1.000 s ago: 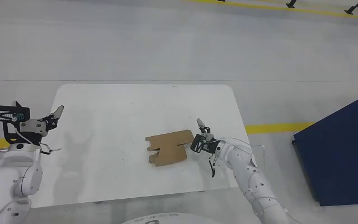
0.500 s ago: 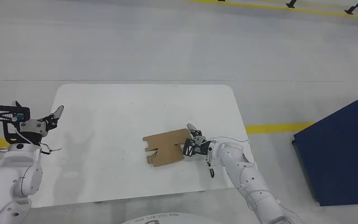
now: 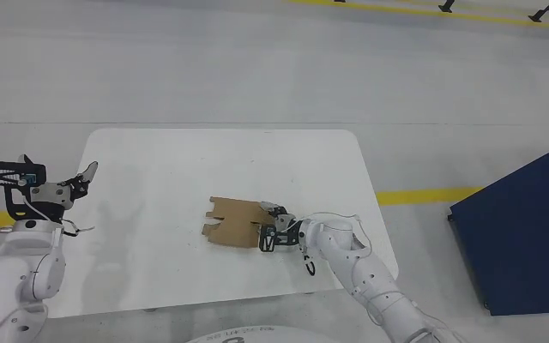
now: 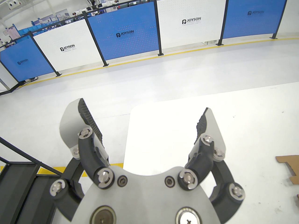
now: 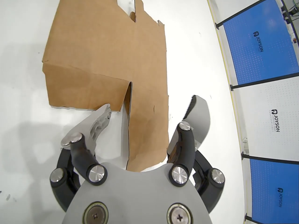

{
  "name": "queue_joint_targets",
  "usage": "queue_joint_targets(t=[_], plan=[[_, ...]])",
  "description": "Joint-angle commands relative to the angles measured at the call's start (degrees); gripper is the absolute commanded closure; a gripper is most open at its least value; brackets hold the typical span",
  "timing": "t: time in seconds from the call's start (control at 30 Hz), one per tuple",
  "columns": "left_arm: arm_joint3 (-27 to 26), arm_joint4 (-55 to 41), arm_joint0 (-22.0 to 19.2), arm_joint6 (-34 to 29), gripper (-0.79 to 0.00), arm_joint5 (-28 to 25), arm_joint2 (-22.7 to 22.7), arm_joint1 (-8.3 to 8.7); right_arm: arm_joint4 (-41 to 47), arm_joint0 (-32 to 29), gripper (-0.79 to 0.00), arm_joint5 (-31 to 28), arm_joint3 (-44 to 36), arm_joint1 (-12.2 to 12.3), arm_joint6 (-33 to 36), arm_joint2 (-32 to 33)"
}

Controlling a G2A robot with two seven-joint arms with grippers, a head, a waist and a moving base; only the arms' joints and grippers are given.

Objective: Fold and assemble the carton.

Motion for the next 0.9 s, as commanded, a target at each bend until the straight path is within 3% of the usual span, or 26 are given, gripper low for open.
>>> queue_joint_targets(t=[0.0, 0.13, 0.23, 0.4, 0.67, 0.87], plan=[[0.00, 0.00, 0.00, 0.00, -0.785, 0.00, 0.00, 0.00, 0.92, 0.14, -0.280, 1.78, -0.20, -0.24, 2.32, -0.36], [0.00, 0.00, 0.00, 0.00, -0.785, 0.00, 0.00, 0.00, 1.04, 0.27, -0.166, 4.58, -0.55, -0.69, 6.17, -1.91], [0.00, 0.00, 0.00, 0.00, -0.785, 0.00, 0.00, 0.00, 1.01, 0.46, 0.000, 6.54, -0.44, -0.98, 8.17, -2.91], [0.00, 0.00, 0.00, 0.00, -0.785, 0.00, 0.00, 0.00, 2.45, -0.68, 0.000, 11.31, -1.41, -0.98, 6.46, -2.41], [0.00, 0.00, 0.00, 0.00, -0.785, 0.00, 0.00, 0.00, 6.51, -8.23, 0.000, 23.50, -7.07, -0.12, -1.92, 3.08], [0.00, 0.00, 0.00, 0.00, -0.785, 0.00, 0.00, 0.00, 14.66, -13.25, 0.000, 25.82, -10.37, 0.49, -10.67, 8.18]])
